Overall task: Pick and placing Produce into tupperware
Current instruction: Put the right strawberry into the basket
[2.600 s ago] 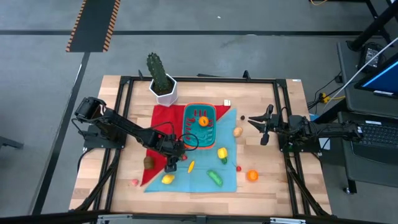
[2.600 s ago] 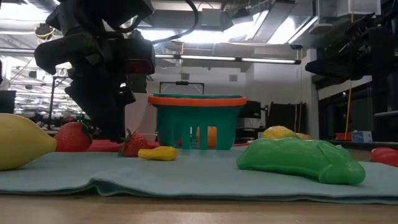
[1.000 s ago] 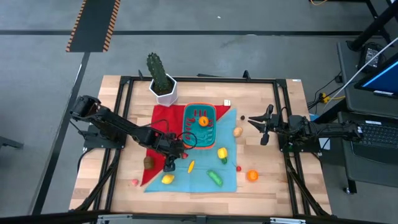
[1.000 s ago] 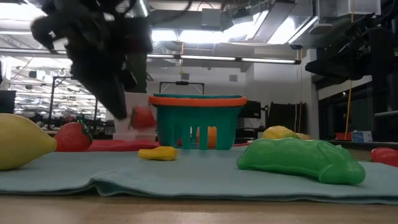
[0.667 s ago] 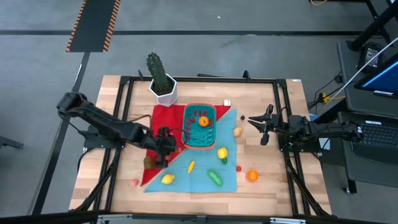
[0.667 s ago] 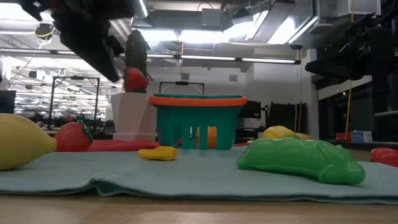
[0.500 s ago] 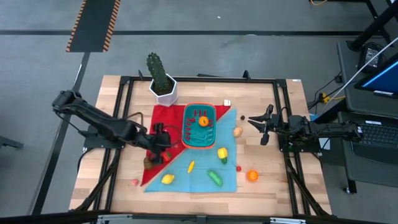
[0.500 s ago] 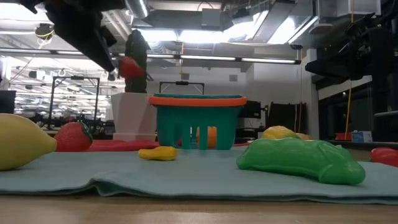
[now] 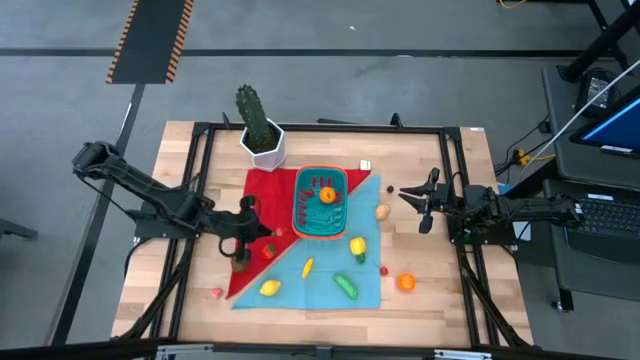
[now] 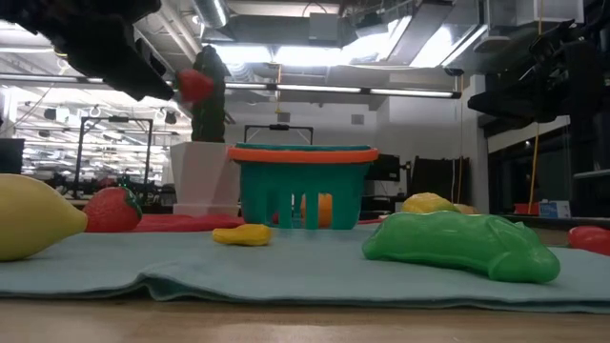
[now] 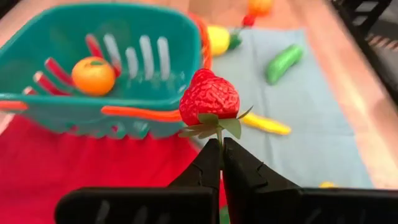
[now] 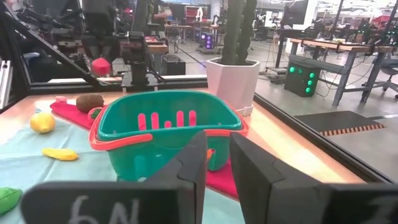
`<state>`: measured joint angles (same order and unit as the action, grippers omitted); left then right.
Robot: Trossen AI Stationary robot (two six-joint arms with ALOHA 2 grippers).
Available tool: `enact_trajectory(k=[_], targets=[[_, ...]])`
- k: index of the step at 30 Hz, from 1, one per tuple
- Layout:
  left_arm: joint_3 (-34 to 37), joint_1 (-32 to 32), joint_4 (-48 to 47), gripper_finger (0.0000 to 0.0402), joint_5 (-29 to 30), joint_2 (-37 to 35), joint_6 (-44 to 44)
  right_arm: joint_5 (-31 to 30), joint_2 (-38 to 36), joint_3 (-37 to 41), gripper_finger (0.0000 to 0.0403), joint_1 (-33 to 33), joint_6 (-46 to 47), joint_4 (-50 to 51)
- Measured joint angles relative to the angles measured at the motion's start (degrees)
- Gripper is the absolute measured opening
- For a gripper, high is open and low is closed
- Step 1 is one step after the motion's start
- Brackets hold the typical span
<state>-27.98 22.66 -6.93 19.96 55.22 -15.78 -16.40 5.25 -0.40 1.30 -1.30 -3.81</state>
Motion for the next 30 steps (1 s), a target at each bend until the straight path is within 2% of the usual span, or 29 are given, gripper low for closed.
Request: enact_trajectory(k=[6,11,18,25,30], targets=[[6.6,0.0,14.1,0.0,-1.4,-2.1,5.0,0.0,0.0,0.0,0.0073,0.0,0.2,0.0],[10.1,-0.4,21.9,0.0,-1.7,-2.0,7.4,0.0,0.0,0.0,0.0073,0.0,0.2,0.0],[10.9,-2.1,24.6,0.0,-1.0,-2.0,7.4,0.0,0.0,0.0,0.0073,0.0,0.9,0.0],[10.9,-3.8,24.7,0.0,6.3,-2.0,6.9,0.0,0.0,0.0,0.0073,0.0,0.9,0.0],[10.9,-5.2,24.7,0.0,6.0,-2.0,6.9,0.0,0.0,0.0,0.0073,0.0,0.8,0.0]])
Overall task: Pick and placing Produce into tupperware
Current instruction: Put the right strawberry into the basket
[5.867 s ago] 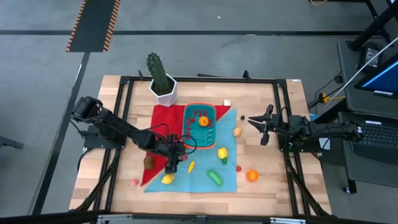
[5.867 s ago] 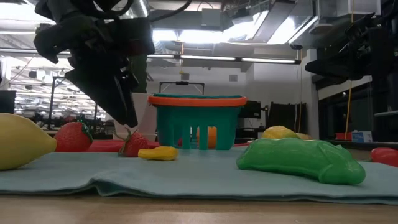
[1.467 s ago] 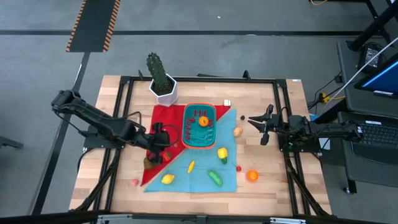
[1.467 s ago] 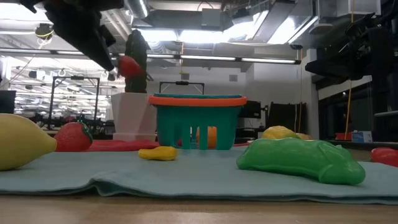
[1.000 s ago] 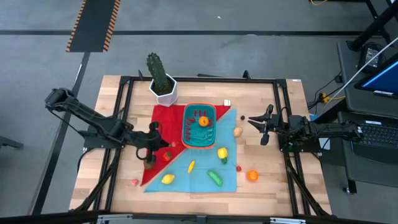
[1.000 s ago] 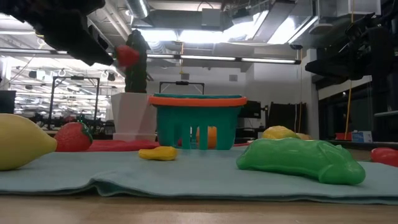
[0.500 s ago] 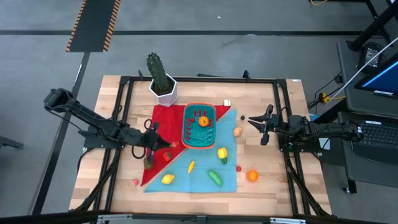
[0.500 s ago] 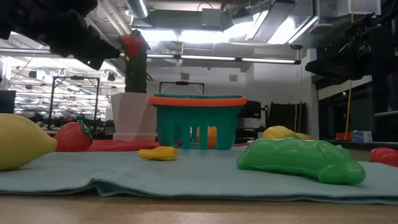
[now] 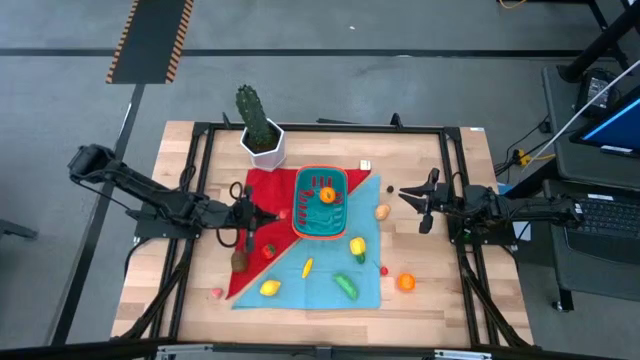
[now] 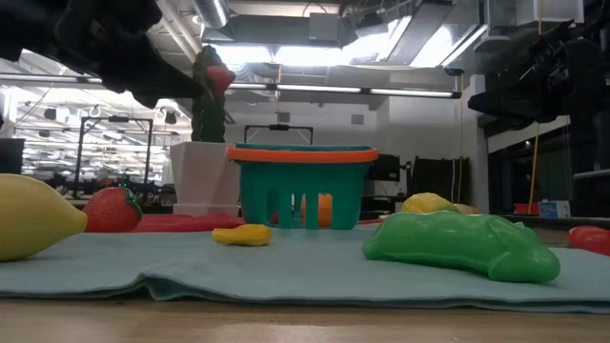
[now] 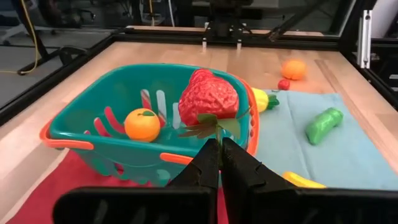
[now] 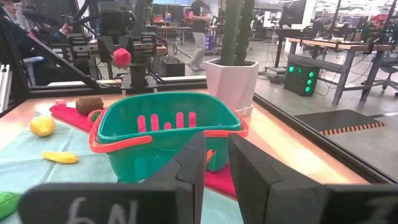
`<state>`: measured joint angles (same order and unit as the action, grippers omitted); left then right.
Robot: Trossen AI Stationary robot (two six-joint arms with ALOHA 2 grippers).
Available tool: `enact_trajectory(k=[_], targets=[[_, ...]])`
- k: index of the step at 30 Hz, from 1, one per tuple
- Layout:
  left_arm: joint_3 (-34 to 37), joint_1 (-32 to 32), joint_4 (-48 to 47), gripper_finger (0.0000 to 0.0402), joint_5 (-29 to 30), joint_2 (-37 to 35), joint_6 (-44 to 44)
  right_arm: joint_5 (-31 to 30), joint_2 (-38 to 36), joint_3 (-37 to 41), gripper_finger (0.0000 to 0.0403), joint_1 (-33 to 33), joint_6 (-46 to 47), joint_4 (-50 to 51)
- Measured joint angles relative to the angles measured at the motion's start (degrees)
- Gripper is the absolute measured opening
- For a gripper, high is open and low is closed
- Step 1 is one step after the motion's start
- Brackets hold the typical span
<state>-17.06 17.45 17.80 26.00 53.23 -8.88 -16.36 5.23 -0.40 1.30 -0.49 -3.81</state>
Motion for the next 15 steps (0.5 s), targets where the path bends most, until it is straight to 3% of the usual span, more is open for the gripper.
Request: enact_trajectory(k=[15], targets=[[0.0,-4.5,2.9,0.0,-1.0,1.1,-0.9,0.0,0.0,0.0,0.0073,0.0,-0.2,0.0]])
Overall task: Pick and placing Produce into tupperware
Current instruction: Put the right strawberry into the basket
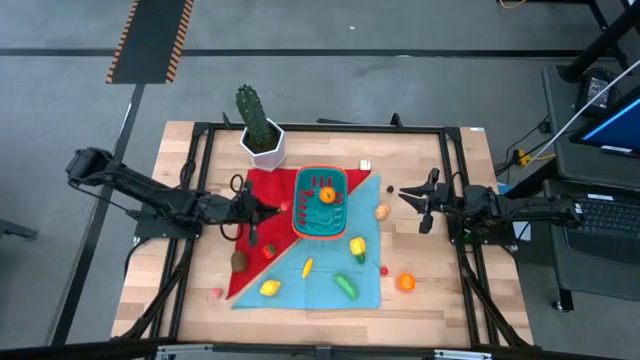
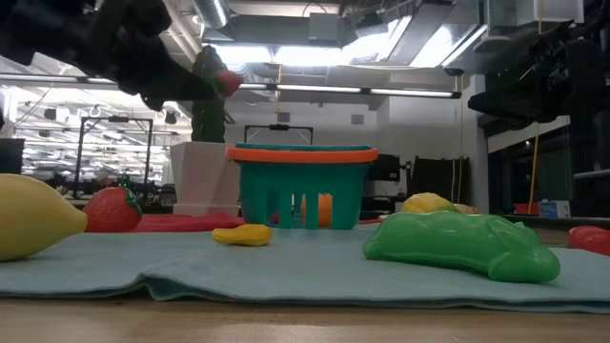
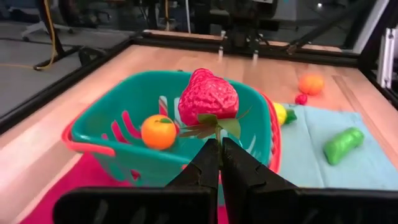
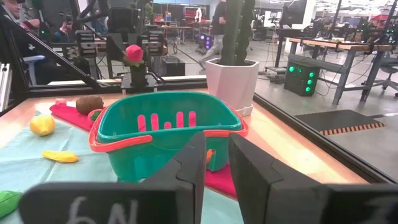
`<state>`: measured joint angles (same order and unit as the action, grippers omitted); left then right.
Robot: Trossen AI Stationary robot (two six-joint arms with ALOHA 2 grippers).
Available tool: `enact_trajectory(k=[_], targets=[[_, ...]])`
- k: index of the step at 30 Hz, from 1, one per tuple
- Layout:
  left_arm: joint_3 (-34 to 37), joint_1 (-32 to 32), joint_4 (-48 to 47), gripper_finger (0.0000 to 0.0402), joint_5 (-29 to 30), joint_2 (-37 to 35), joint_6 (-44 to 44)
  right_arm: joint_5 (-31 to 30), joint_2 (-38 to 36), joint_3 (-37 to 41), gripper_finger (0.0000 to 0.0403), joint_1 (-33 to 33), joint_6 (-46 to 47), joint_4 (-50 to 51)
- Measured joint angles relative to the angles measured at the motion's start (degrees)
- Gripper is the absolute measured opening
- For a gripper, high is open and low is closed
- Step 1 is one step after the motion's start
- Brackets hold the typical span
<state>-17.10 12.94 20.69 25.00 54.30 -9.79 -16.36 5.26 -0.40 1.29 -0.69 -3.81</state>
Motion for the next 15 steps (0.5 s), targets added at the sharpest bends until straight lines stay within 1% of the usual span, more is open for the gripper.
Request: enact_trajectory(k=[7,10,15], targets=[[-0.3,-5.6,9.2,0.0,-8.5,7.9,3.6,0.0,0.0,0.0,0.0073,0.0,-1.1,0.0],[-2.3,-8.0,9.8,0.0,-11.4,11.4,4.7,0.0,0.0,0.0,0.0073,0.0,-1.1,0.0],[-7.1,-11.1,10.0,0.0,-16.2,16.2,9.5,0.0,0.0,0.0,0.0073,0.0,-1.3,0.0]])
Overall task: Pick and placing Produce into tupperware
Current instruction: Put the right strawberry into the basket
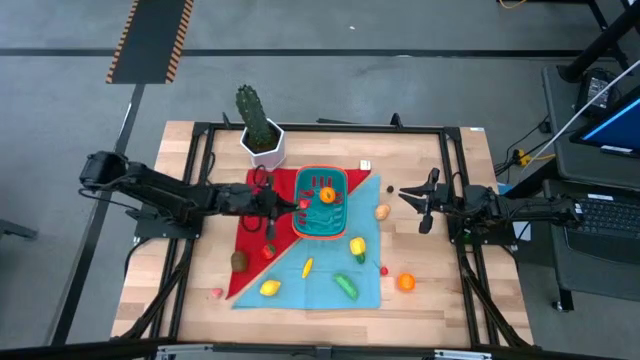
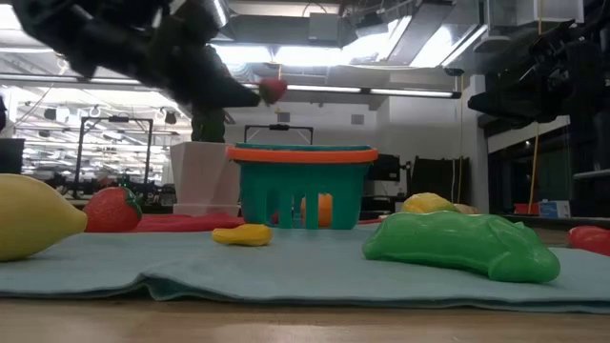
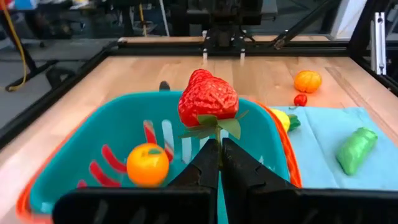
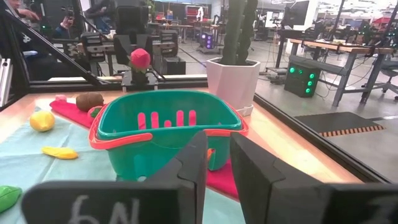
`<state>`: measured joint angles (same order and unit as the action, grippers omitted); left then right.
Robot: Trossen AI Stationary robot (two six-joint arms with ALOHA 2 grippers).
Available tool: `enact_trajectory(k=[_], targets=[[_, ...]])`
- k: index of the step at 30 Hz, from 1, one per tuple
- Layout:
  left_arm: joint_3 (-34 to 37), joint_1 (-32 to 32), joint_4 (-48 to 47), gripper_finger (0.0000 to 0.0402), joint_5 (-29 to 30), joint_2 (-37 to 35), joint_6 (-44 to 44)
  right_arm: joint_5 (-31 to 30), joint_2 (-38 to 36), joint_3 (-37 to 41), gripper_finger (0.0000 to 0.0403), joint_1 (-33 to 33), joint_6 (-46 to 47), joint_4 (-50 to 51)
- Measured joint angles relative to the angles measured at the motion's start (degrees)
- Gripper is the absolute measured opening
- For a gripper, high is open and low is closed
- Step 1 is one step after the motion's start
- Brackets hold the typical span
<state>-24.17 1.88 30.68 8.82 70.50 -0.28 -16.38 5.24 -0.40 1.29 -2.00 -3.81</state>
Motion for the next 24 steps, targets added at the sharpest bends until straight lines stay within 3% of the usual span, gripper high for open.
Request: enact_trajectory(k=[9,17,24], targets=[[-4.9,-6.1,0.0,0.0,-6.6,5.8,2.4,0.0,0.0,0.0,0.0073,0.0,-0.2,0.0],[-7.4,-8.4,-0.4,0.0,-8.8,9.0,2.5,0.0,0.0,0.0,0.0073,0.0,-1.1,0.0],[-15.5,-8.4,-18.1,0.0,-8.8,9.0,3.9,0.0,0.0,0.0,0.0073,0.0,-1.2,0.0]])
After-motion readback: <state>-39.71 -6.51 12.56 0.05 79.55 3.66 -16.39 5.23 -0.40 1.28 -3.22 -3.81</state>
